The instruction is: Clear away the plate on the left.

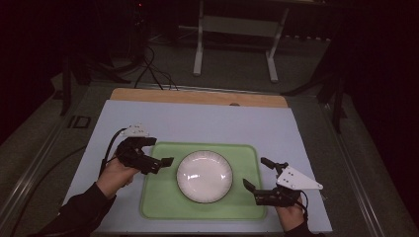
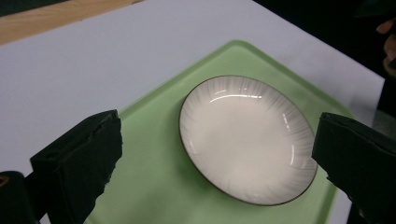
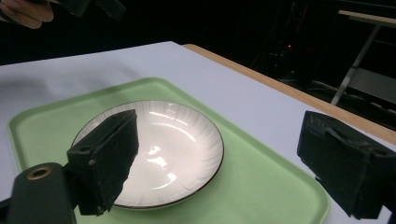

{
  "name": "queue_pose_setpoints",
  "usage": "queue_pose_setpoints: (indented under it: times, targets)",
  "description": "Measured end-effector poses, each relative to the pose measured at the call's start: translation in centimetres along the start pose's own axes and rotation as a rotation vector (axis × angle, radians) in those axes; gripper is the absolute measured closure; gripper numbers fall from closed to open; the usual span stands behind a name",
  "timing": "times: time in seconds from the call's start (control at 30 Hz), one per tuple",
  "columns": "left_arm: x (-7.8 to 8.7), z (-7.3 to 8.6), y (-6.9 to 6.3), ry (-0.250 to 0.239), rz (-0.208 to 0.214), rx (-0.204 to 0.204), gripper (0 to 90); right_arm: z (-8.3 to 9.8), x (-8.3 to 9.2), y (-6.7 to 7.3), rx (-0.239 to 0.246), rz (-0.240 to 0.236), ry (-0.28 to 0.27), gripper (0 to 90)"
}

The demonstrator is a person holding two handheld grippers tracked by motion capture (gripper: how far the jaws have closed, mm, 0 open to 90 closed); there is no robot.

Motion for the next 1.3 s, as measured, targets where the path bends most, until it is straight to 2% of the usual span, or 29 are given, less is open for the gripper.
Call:
queue_pose_setpoints:
  times: [0.13, 0.23, 0.4, 0.7, 1.0, 1.3]
  targets:
    - [0.3, 0.3, 0.0, -0.018, -0.002, -0.023, 0.9, 0.0, -0.1, 0.0, 0.002, -0.003, 0.001, 12.4]
    - [0.5, 0.9, -0.1, -0.029, -0.020, -0.051, 0.5, 0.0, -0.1, 0.1, 0.003, -0.003, 0.002, 12.4]
    - [0.6, 1.6, -0.2, -0.038, -0.014, -0.047, 0.5, 0.0, -0.1, 0.1, 0.000, -0.005, 0.003, 12.4]
    - [0.9, 3.2, -0.1, -0.040, -0.038, -0.087, 0.5, 0.1, -0.2, 0.1, 0.003, -0.007, 0.006, 12.4]
    - [1.0, 4.8, 0.9, -0.044, -0.076, -0.086, 0.5, 0.1, -0.2, 0.1, 0.007, -0.009, 0.006, 12.4]
    - [0.5, 6.1, 1.5, -0.049, -0.080, -0.084, 0.5, 0.1, -0.3, 0.1, 0.003, -0.018, 0.008, 12.3]
Point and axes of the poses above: each handheld gripper's, and its own axes: x roughly backward along the jaws, z roughly out of its underside, y roughly to its left, the point moved 4 cm from there along -x, roughly forward along the jaws, and after that the axes turned 9 degrees about x, right-handed, at the moved point
